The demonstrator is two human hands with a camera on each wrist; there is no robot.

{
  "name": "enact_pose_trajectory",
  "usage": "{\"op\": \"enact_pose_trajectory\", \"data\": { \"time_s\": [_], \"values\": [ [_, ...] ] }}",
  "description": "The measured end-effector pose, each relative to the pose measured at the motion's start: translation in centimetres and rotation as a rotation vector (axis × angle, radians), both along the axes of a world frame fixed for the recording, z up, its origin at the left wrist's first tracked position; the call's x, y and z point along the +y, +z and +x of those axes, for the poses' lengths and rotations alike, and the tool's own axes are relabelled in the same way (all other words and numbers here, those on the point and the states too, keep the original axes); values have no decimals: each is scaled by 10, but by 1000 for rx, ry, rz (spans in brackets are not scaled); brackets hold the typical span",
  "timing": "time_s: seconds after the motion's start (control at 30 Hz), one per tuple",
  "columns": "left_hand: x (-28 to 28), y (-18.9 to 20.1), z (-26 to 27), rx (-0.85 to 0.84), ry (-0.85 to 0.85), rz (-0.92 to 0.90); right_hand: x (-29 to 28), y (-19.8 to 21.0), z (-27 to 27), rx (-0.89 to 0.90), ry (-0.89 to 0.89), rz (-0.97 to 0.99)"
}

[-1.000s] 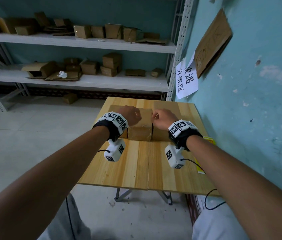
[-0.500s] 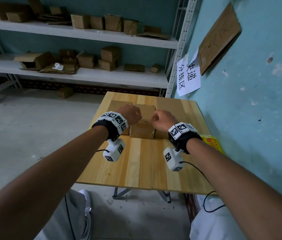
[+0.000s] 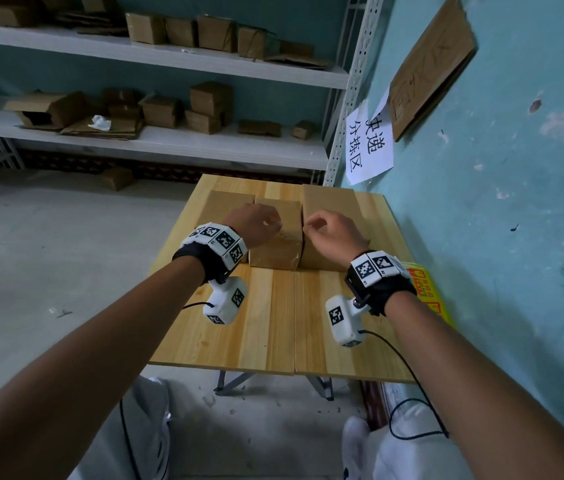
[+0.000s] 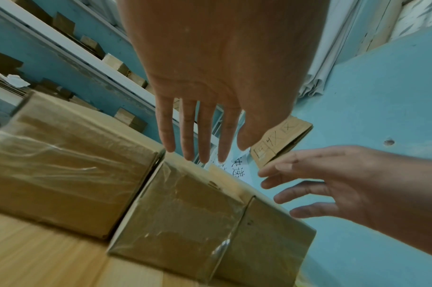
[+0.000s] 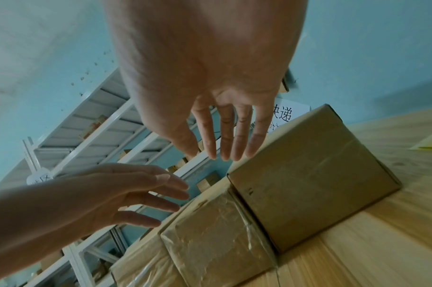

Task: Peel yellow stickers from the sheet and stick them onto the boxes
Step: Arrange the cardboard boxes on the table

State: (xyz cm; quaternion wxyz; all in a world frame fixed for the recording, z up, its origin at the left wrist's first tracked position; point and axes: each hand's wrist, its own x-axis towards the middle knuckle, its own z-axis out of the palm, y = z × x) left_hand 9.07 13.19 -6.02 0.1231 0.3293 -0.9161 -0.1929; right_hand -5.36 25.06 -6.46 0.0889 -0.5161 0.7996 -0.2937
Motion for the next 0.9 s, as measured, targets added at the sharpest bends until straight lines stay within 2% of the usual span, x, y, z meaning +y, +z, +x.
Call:
{"op": "enact_pose_trajectory", "data": {
  "time_s": [0.37,0.57,0.8,0.9],
  "values": [
    [-31,-19,0,292,25,12,-19,-32,-27,-21,58,-213],
    [-39,-31,7,342,89,54,-21,-48,-25,-48,95,-254],
    [-36,-43,5,352,121,30,-22,-58,-26,29,91,-277],
    [-39,-44,7,346,128,47,-22,-57,-25,61,113,-213]
  ]
}}
